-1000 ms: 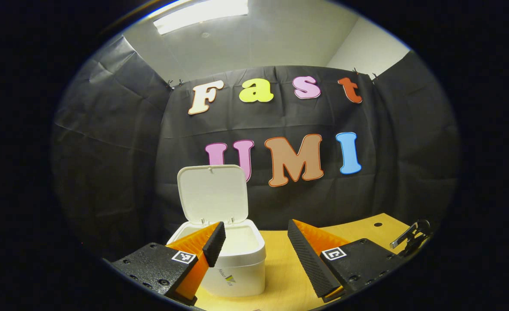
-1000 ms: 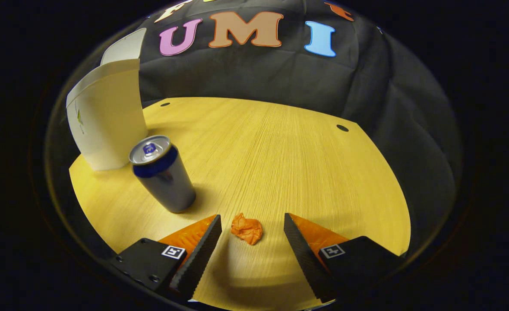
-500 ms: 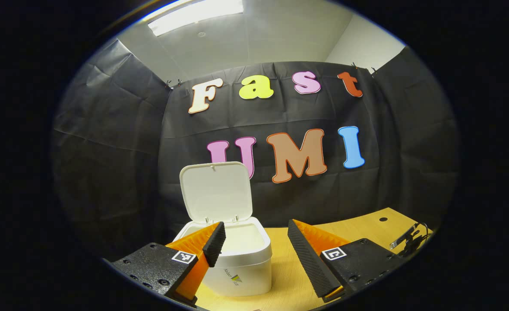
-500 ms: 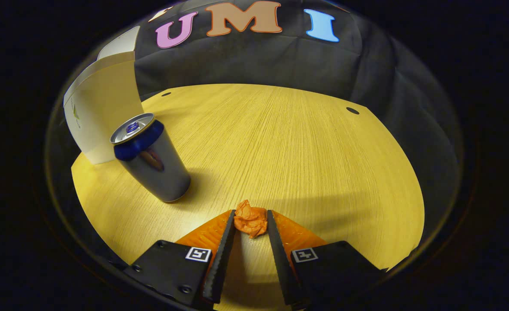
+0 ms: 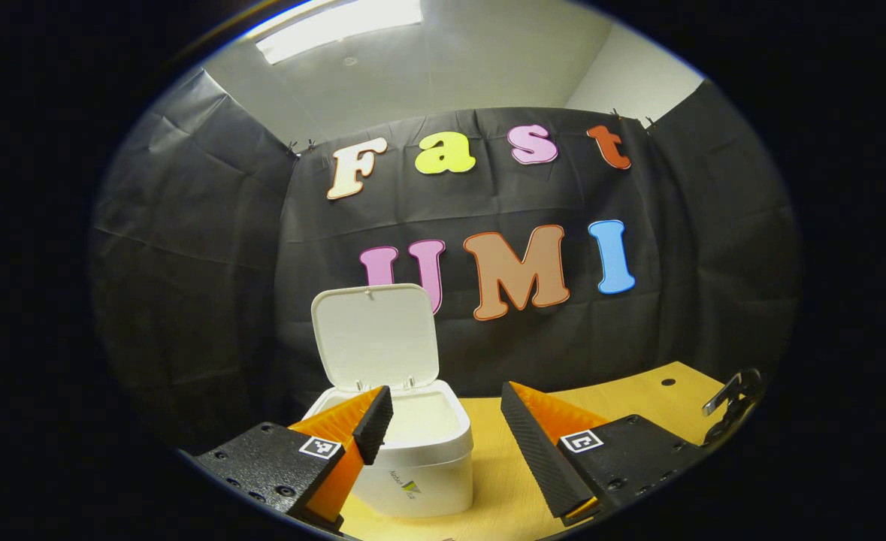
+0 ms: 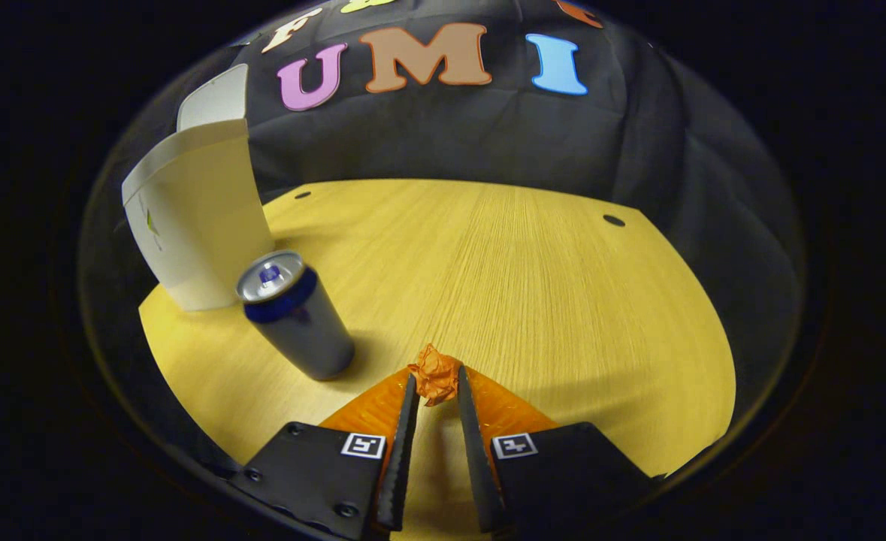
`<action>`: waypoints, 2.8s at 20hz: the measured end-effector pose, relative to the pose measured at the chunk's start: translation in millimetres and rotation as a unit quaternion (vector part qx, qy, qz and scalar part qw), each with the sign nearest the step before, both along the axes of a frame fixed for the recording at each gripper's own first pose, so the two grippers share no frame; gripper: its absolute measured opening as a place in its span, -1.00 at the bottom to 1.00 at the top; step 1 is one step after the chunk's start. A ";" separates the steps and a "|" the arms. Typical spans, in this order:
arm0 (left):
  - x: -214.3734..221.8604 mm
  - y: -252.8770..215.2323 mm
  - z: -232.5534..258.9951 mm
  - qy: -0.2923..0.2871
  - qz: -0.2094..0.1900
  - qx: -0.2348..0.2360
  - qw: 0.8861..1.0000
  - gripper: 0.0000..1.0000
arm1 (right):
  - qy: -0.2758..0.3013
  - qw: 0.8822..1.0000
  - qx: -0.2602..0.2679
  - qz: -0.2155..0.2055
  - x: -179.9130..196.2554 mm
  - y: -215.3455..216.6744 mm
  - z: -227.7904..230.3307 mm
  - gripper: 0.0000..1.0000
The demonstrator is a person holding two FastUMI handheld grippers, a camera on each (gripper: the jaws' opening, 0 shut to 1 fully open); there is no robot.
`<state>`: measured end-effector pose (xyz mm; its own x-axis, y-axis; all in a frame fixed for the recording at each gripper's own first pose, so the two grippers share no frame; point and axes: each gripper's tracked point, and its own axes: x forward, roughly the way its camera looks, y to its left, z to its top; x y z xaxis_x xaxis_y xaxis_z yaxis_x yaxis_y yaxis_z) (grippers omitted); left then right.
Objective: Press the lid of the desktop garbage bin to open it, pick up the crumpled paper on the desktop and throw it into the bin, then pick up the pop can on the desktop and drop it into the bin, and finally close the garbage bin lid.
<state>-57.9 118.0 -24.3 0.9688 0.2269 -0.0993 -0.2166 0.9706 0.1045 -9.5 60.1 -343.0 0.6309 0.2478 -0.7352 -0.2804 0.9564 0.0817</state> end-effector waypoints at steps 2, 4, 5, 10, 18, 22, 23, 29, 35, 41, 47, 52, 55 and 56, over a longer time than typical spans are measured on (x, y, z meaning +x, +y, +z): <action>1.0 0.1 -0.5 0.001 0.001 -0.003 1.000 0.80 | -0.041 0.999 0.009 0.009 13.4 5.2 34.5 -0.24; 1.7 -1.6 -0.6 0.000 0.000 -0.005 1.000 0.80 | -0.081 0.996 0.030 0.013 26.5 17.0 70.6 -0.24; 0.7 -1.1 -0.7 -0.001 0.000 -0.007 1.000 0.80 | -0.099 0.994 0.046 0.013 31.8 24.0 89.2 -0.25; -2.4 7.4 2.6 -0.007 0.006 -0.008 1.000 0.80 | -0.176 0.979 0.103 0.030 56.0 57.8 180.7 -0.23; -17.9 50.3 -0.6 -0.006 0.042 -0.007 0.999 0.80 | -0.239 0.954 0.152 0.097 77.4 140.5 271.9 -0.23; -24.6 76.4 -2.4 -0.006 0.060 -0.004 0.998 0.80 | -0.246 0.946 0.165 0.132 84.7 189.5 288.6 -0.27; -26.1 83.0 -3.7 -0.006 0.065 -0.004 0.998 0.80 | -0.243 0.945 0.167 0.139 86.0 201.4 290.0 -0.27; -28.3 115.4 -16.8 0.003 0.077 -0.011 0.997 0.80 | -0.235 0.940 0.167 0.185 89.7 272.1 290.3 -0.27; -26.7 141.8 -28.3 0.012 0.079 -0.016 0.997 0.80 | -0.207 0.940 0.164 0.217 83.0 332.6 273.9 -0.23; -28.1 147.2 -24.8 0.006 0.073 -0.013 0.997 0.80 | -0.185 0.946 0.164 0.208 73.4 344.4 262.6 0.98; -14.2 121.8 -19.4 -0.005 0.049 -0.025 0.998 0.80 | -0.244 0.944 0.159 0.156 83.3 294.2 290.8 0.97; 6.4 77.5 -7.0 -0.022 0.007 -0.032 0.999 0.80 | -0.302 0.941 0.121 0.093 91.0 208.7 312.5 1.00; 18.4 40.9 -5.8 -0.024 -0.029 -0.038 0.999 0.80 | -0.321 0.941 0.094 0.047 89.2 147.4 316.2 0.96; 22.7 26.5 -5.4 -0.022 -0.042 -0.042 0.998 0.80 | -0.326 0.941 0.088 0.032 87.0 126.5 317.7 1.00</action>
